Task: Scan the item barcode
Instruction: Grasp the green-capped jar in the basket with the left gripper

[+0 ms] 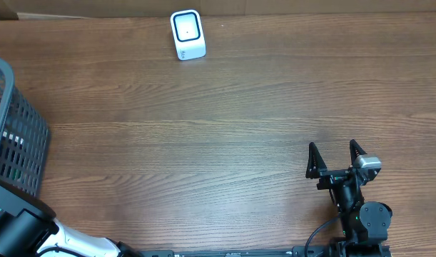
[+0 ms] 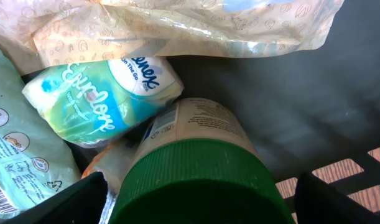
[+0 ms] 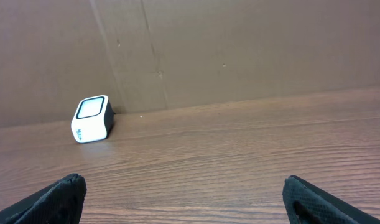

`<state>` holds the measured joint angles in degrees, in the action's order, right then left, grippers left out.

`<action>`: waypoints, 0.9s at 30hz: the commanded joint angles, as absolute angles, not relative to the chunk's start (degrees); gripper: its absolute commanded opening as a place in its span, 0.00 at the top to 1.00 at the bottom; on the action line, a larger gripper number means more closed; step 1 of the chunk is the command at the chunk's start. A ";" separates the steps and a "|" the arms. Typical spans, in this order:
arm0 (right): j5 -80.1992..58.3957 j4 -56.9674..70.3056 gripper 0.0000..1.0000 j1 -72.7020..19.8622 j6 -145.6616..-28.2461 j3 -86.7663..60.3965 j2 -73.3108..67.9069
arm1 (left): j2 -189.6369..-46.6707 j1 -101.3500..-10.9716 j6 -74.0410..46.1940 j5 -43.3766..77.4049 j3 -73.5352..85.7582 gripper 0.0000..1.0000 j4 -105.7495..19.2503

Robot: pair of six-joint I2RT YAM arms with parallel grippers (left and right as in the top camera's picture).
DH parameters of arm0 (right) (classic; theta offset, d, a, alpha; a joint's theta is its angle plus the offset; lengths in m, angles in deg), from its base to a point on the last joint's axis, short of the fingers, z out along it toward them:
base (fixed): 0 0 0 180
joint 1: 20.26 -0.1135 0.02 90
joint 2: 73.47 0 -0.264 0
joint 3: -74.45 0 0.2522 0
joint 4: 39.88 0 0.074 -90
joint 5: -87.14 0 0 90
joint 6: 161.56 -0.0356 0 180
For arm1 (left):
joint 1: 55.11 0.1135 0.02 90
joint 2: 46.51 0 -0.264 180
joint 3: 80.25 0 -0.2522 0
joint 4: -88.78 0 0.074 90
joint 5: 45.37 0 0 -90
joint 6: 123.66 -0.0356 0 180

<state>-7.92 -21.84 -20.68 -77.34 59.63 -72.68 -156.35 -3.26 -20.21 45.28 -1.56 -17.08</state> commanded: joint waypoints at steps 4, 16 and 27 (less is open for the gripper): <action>-7.42 -22.15 0.00 -20.88 -77.27 60.31 -73.31 | -156.87 -3.39 -21.06 44.38 -0.82 0.35 -16.46; -7.42 -22.15 0.00 -20.88 -77.27 60.31 -73.31 | -156.85 -3.39 -21.02 43.50 -11.90 0.50 -10.08; -7.42 -22.15 0.00 -20.88 -77.27 60.31 -73.31 | -156.50 -3.39 -21.02 35.31 -31.22 0.51 -0.07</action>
<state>-7.90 -21.84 -20.68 -77.31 59.63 -72.68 -156.81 -3.26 -20.56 40.31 -24.64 -1.01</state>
